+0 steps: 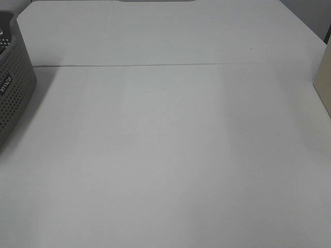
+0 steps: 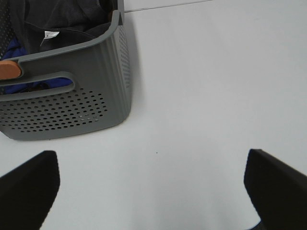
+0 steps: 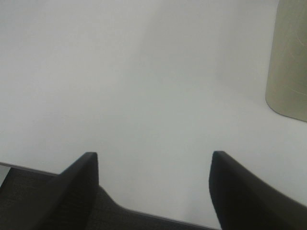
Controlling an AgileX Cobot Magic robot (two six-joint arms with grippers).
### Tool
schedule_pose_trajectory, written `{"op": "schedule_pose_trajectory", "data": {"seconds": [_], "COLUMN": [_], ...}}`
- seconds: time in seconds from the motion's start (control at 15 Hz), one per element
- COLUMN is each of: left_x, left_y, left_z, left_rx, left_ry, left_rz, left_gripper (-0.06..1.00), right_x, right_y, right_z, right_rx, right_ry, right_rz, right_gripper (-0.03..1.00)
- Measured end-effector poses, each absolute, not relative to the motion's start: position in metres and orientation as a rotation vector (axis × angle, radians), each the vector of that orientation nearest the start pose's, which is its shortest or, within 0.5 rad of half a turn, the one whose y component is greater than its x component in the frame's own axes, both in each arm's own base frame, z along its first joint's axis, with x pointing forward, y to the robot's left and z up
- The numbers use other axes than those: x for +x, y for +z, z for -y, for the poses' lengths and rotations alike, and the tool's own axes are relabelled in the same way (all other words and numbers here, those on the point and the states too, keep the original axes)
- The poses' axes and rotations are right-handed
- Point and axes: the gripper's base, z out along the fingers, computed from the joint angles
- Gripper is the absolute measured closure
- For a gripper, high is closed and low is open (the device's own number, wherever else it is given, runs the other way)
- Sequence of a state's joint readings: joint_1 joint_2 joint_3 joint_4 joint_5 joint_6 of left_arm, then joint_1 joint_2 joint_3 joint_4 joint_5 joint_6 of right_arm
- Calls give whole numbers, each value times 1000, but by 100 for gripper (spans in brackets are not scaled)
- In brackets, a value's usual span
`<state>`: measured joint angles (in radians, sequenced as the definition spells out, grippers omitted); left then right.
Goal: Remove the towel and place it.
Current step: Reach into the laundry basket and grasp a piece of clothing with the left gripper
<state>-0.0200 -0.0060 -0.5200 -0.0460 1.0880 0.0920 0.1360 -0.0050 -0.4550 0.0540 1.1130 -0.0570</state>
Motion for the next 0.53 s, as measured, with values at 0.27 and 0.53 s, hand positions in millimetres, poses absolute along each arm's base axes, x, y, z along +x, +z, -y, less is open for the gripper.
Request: {"op": "schedule_pose_trajectory", "data": {"seconds": [0.27, 0.53], "left_x": [-9, -9], "left_y": [281, 281], "left_z": [4, 4], "left_rx": [119, 121], "left_ry": [-9, -21], "left_rz": [-2041, -2041], "left_gripper": [-5, -5], "right_x": [-4, -4], "right_y": [261, 261], "right_z": [-4, -4], "right_rx": [-209, -209], "right_ry": [112, 112], "right_rz": [-2127, -2127], "right_gripper": [32, 32]}}
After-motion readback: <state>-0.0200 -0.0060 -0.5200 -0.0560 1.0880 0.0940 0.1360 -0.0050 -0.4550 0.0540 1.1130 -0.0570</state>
